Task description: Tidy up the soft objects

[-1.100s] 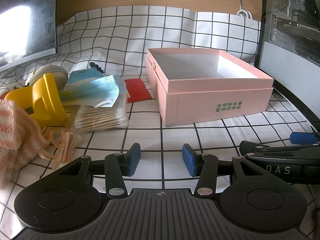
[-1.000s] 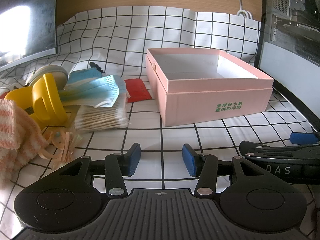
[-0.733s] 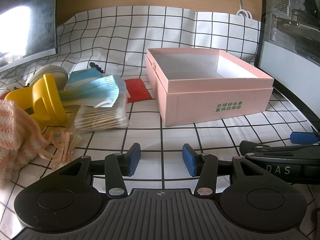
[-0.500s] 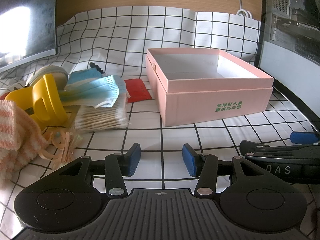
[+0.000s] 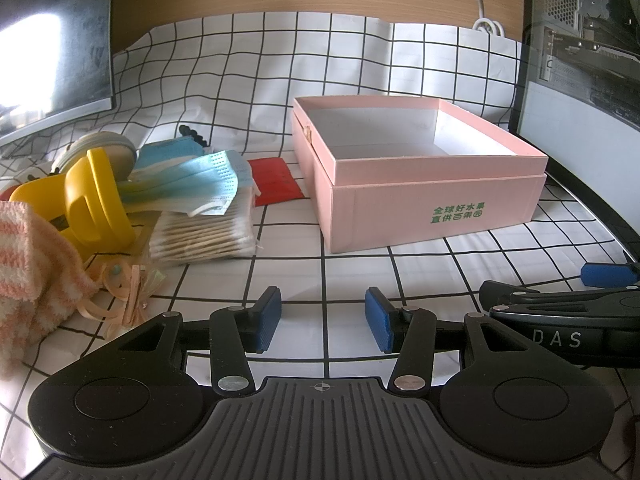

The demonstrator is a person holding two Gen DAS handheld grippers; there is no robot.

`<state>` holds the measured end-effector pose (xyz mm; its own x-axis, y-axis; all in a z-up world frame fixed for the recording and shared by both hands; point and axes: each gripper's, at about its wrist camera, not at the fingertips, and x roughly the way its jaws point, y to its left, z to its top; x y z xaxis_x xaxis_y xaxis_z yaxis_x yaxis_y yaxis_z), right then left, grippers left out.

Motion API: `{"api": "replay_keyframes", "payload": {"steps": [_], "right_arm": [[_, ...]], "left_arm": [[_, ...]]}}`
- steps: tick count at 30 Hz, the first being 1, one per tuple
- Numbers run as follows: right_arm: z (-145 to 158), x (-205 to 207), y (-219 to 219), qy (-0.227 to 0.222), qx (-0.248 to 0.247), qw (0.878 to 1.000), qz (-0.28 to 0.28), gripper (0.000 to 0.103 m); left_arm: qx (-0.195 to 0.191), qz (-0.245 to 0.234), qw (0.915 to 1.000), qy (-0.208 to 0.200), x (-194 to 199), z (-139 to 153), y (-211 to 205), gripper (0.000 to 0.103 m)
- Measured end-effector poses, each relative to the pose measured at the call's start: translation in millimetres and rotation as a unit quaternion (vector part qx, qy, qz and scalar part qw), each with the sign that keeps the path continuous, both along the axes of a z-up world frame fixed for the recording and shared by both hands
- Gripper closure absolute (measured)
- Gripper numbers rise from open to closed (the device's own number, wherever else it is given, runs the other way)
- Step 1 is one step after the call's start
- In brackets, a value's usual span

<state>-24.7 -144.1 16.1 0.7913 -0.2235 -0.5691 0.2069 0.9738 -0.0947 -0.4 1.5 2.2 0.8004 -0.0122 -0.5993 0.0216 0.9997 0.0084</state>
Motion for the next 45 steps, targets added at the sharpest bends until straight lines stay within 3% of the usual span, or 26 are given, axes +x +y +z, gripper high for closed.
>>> {"api": "replay_keyframes", "payload": {"steps": [39, 45], "right_arm": [[0, -2, -4, -0.002, 0.006, 1.0, 0.005, 0.0], [15, 12, -11, 0.071, 0.035, 0.997, 0.004, 0.0]], "left_arm": [[0.002, 0.0, 1.0, 0.0, 0, 0, 0, 0.051], [-0.034, -0.016, 0.9993, 0.002, -7, 6, 17, 0.054]]}}
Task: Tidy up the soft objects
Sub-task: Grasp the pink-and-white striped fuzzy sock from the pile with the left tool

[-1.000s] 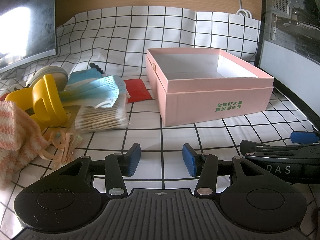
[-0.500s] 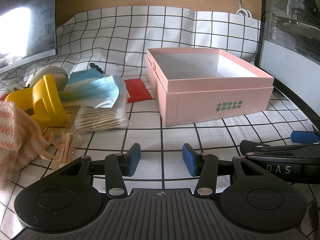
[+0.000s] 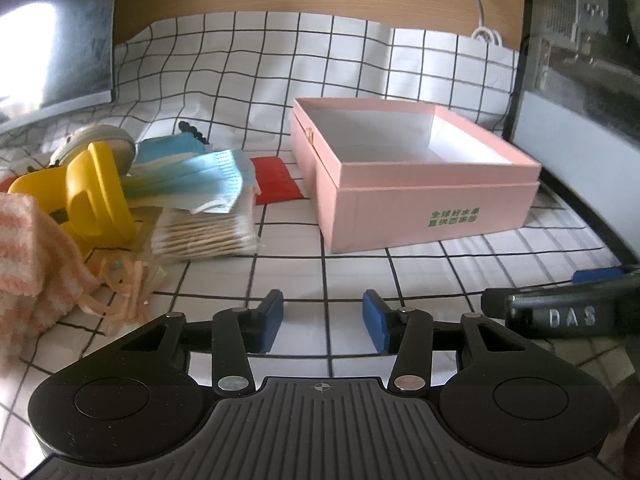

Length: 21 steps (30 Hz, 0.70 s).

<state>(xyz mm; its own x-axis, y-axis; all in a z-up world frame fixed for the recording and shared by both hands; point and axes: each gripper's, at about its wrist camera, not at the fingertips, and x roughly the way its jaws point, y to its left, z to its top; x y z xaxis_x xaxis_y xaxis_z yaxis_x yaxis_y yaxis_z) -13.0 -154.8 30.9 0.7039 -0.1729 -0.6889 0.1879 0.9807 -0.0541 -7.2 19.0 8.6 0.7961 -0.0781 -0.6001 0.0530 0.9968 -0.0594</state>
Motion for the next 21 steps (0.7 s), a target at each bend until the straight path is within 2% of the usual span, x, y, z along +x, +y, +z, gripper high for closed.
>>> {"api": "replay_keyframes", "payload": {"steps": [1, 2, 6, 7, 9, 10, 12, 14, 17, 19, 21], "right_arm": [[2, 3, 1, 0.014, -0.001, 1.0, -0.002, 0.0], [1, 4, 2, 0.023, -0.005, 1.0, -0.001, 0.0], [1, 7, 6, 0.038, -0.012, 0.999, -0.005, 0.0], [0, 7, 6, 0.036, -0.012, 0.999, -0.004, 0.0], [-1, 3, 7, 0.027, -0.014, 1.0, 0.004, 0.0], [-1, 2, 8, 0.025, -0.014, 1.0, 0.009, 0.0], [4, -3, 17, 0.031, -0.009, 0.999, 0.022, 0.01], [16, -11, 37, 0.016, -0.01, 0.999, 0.044, 0.011], [38, -19, 83, -0.04, -0.044, 0.994, 0.092, 0.011], [49, -14, 107, -0.053, -0.023, 0.993, 0.104, 0.011], [55, -3, 126, -0.045, 0.016, 0.993, 0.109, 0.011]], "left_arm": [[-0.006, -0.004, 1.0, -0.002, -3, 4, 5, 0.054], [-0.016, -0.016, 0.9996, -0.015, -14, 20, 23, 0.054], [-0.003, -0.029, 0.9973, -0.067, -52, 72, 89, 0.054], [0.0, -0.028, 0.9971, -0.071, -58, 82, 105, 0.054], [0.0, -0.013, 0.9991, -0.041, -65, 95, 150, 0.054], [-0.007, 0.001, 0.9998, -0.019, -67, 96, 170, 0.055], [-0.054, 0.04, 0.9972, 0.031, -70, 90, 210, 0.055], [-0.125, 0.074, 0.9872, 0.067, -72, 75, 247, 0.055], [-0.139, 0.092, 0.9821, 0.089, -63, 55, 267, 0.055], [-0.165, 0.087, 0.9763, 0.11, -49, 41, 275, 0.055], [-0.2, 0.073, 0.9702, 0.116, -33, 33, 278, 0.055]]}}
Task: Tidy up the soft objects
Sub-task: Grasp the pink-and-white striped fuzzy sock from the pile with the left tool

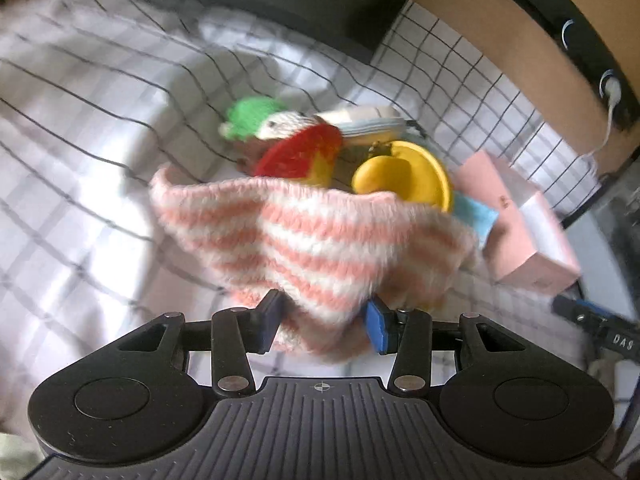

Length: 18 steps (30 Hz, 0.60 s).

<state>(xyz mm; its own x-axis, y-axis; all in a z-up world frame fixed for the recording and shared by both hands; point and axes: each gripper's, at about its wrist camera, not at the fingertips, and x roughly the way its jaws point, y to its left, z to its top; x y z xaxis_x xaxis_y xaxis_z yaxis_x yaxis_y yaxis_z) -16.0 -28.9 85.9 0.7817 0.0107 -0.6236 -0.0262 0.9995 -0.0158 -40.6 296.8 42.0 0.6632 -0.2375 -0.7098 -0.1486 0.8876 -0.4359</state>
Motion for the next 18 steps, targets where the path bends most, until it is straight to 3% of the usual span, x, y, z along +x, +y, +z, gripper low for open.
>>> {"api": "replay_keyframes", "payload": {"steps": [3, 7, 11, 14, 16, 18], "right_arm": [[3, 14, 32, 0.015, 0.006, 1.0, 0.021, 0.011], [9, 9, 71, -0.006, -0.054, 0.997, 0.054, 0.011], [8, 2, 73, -0.002, -0.083, 0.993, 0.086, 0.011], [-6, 8, 72, 0.026, -0.095, 0.989, 0.107, 0.011], [-10, 6, 69, 0.024, -0.082, 0.989, 0.121, 0.011], [-12, 6, 70, 0.015, -0.08, 0.989, 0.121, 0.011]], "left_arm": [[-0.012, -0.019, 0.9996, -0.015, 23, 3, -7, 0.054], [0.008, -0.028, 0.9993, -0.023, 67, -1, -17, 0.054], [0.019, -0.034, 0.9992, -0.007, 94, -8, -16, 0.05], [0.013, -0.033, 0.9994, 0.001, 104, -12, -17, 0.05], [0.008, -0.039, 0.9992, 0.006, 111, -12, -16, 0.052], [0.005, -0.048, 0.9988, 0.002, 115, -9, -10, 0.068]]}}
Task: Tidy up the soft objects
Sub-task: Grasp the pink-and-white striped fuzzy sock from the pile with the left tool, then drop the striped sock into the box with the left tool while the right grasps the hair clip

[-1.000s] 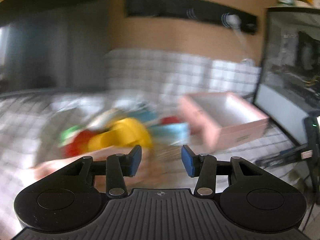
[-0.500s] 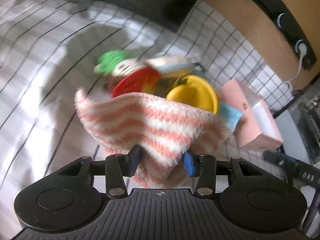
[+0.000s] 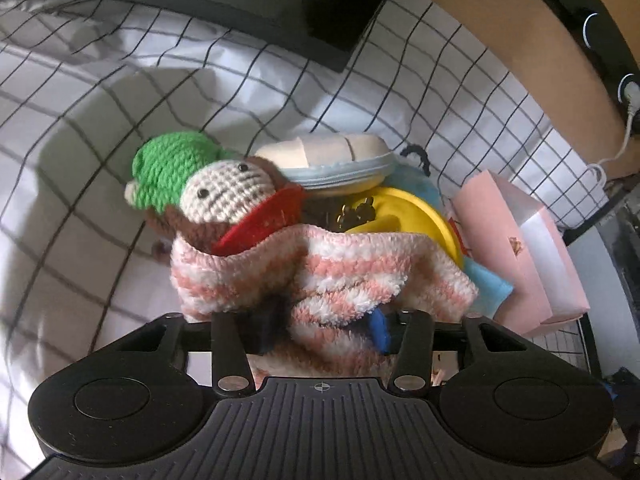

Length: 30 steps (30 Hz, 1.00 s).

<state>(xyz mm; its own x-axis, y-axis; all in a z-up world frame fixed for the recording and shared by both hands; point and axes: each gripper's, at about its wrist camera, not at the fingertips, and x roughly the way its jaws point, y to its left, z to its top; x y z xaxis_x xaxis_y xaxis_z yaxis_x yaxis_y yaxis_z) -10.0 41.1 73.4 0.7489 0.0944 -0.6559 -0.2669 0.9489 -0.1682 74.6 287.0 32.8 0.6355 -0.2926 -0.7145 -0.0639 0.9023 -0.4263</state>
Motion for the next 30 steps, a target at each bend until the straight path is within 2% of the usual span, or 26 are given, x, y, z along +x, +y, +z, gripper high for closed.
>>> {"api": "replay_keyframes", "payload": {"steps": [2, 4, 7, 10, 13, 16, 17, 18, 19, 20, 21, 23, 26, 30], "right_arm": [[1, -1, -3, 0.0, 0.01, 1.0, -0.007, 0.011], [1, 2, -6, -0.002, 0.028, 1.0, 0.007, 0.011], [-8, 11, 0, 0.01, 0.036, 0.999, 0.017, 0.011], [-19, 25, 9, 0.033, 0.058, 0.997, 0.037, 0.012], [-31, 42, 19, 0.052, 0.077, 0.995, 0.041, 0.021], [-42, 58, 29, 0.064, 0.086, 0.993, 0.046, 0.034], [-46, 62, 33, 0.069, 0.081, 0.993, 0.045, 0.047], [-49, 66, 36, 0.074, 0.072, 0.994, 0.046, 0.061], [-49, 65, 38, 0.063, 0.061, 0.995, 0.045, 0.067], [-47, 64, 40, 0.066, 0.053, 0.995, 0.05, 0.084], [-44, 62, 38, 0.072, 0.053, 0.994, 0.056, 0.091], [-33, 51, 29, 0.064, 0.062, 0.994, 0.058, 0.091], [-9, 29, 7, 0.041, 0.063, 0.996, 0.049, 0.091], [23, -9, -37, -0.007, 0.063, 0.998, 0.011, 0.091]], "left_arm": [[-0.002, 0.015, 0.9998, -0.008, -6, 12, 11, 0.081], [0.01, 0.018, 0.9992, -0.033, -16, 29, 18, 0.087], [0.065, 0.039, 0.9934, -0.086, -51, 62, 30, 0.088], [0.072, 0.066, 0.9897, -0.105, -81, 80, 43, 0.089], [0.067, 0.098, 0.9857, -0.119, -111, 99, 55, 0.089], [0.067, 0.103, 0.9817, -0.145, -137, 126, 57, 0.089], [0.074, 0.099, 0.9803, -0.154, -143, 136, 53, 0.089], [0.078, 0.093, 0.9789, -0.164, -149, 146, 50, 0.089], [0.081, 0.085, 0.9779, -0.173, -154, 154, 46, 0.089], [0.084, 0.077, 0.9775, -0.178, -157, 159, 42, 0.089], [0.085, 0.063, 0.9772, -0.184, -159, 167, 34, 0.089], [0.081, 0.024, 0.9786, -0.188, -160, 176, 20, 0.089], [0.055, -0.055, 0.9812, -0.177, -156, 180, -8, 0.089], [0.04, -0.157, 0.9742, -0.157, -146, 175, -57, 0.089]]}}
